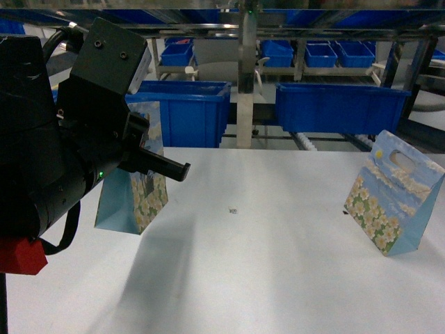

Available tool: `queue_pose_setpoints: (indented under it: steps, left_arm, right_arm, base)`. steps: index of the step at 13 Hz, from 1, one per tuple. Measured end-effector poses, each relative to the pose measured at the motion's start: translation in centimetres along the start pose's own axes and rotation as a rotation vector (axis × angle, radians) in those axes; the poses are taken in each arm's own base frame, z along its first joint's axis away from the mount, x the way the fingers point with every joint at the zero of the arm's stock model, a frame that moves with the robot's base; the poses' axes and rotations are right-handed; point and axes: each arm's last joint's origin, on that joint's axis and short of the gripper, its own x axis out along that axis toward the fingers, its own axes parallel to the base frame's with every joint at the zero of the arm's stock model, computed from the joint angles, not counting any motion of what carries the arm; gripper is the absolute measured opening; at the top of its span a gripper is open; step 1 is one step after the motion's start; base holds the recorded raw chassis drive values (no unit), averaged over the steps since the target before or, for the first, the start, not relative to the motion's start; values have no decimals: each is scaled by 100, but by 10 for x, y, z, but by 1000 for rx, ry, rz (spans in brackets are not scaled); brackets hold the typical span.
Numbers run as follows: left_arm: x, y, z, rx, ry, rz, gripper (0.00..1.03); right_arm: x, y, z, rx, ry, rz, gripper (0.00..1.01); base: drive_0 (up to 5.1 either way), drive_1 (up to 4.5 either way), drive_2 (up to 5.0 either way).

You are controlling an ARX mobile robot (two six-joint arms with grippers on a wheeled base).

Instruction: Move flower gift bag to table near conveyor

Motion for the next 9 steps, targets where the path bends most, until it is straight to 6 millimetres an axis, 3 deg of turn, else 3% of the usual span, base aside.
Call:
queue_pose_setpoints:
  steps: [1,3,4,5,9]
  left_arm:
    - [0,0,0,2,-6,-6,2]
    - [29,-11,-4,-34,-143,-6,2]
    - [48,-24,-23,-32,-104,-16,2]
    - [55,-35,-49,-32,-36,-39,2]
    - [60,-34,-74,-105,20,-6,2]
  right_arm:
    - [0,0,0,0,0,0,98]
    - [0,0,0,0,0,0,98]
    - [0,0,0,0,0,-1,98]
    - [0,0,0,0,0,0,98]
    - [0,0,0,0,0,-1,98]
  base:
    - [0,0,0]
    - [0,0,0]
    - [0,0,0]
    - [0,0,0]
    - [0,0,0]
